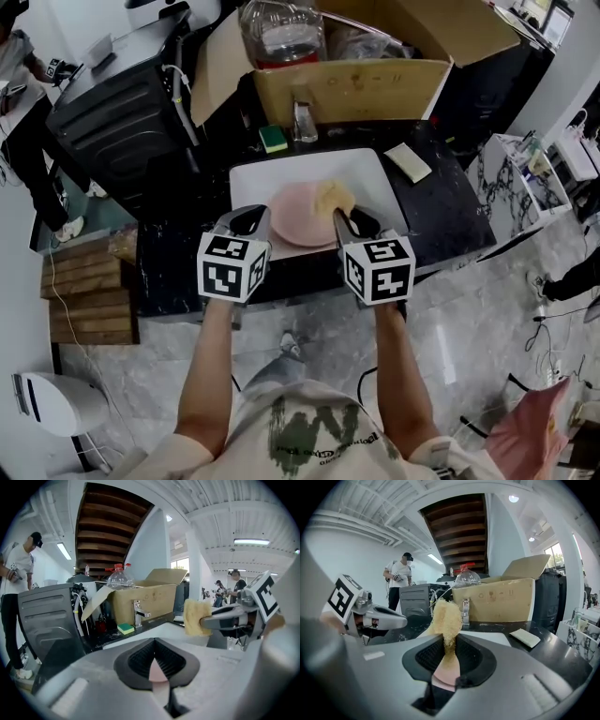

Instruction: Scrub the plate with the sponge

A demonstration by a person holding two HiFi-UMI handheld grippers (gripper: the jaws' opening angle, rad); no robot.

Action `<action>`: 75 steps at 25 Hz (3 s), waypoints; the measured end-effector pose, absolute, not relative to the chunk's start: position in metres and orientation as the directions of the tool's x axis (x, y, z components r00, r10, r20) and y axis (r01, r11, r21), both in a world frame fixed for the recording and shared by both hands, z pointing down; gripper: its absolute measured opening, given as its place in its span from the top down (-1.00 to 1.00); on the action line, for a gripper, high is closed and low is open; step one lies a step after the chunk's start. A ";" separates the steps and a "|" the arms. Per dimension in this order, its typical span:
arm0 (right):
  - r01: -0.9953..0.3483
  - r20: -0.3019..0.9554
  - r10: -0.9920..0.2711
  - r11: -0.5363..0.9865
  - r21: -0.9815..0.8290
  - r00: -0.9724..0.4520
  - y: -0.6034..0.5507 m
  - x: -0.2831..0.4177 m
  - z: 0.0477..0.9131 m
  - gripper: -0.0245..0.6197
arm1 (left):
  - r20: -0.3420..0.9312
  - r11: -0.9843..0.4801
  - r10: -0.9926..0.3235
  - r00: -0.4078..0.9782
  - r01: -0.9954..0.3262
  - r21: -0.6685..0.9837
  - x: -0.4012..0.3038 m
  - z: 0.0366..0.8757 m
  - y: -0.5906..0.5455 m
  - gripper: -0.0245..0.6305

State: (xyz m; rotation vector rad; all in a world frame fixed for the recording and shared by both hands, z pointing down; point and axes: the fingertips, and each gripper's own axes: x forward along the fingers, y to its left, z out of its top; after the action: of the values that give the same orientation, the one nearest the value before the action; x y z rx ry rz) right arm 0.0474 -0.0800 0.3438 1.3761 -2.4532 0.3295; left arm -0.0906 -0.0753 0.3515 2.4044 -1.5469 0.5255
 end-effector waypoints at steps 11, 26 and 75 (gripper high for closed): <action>-0.864 0.414 -0.779 0.502 -0.036 -0.470 -0.144 0.018 0.348 0.72 | 0.437 -0.433 -0.805 0.402 -0.901 0.031 -0.119 0.363 -0.140 0.91; -0.860 0.488 -0.754 0.510 0.016 -0.439 -0.192 0.004 0.361 0.72 | 0.438 -0.456 -0.782 0.444 -0.886 0.083 -0.132 0.388 -0.185 0.91; -0.518 0.671 -0.280 0.836 -0.181 -0.687 -0.230 -0.049 0.508 0.72 | 0.528 -0.232 -0.826 0.197 -0.973 0.000 -0.131 0.452 -0.212 0.91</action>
State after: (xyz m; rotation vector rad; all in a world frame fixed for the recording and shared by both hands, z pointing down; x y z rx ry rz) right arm -0.0485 -0.2300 0.5080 0.5802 -2.3573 0.4747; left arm -0.1309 -0.2121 0.4521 2.1436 -1.6924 0.6123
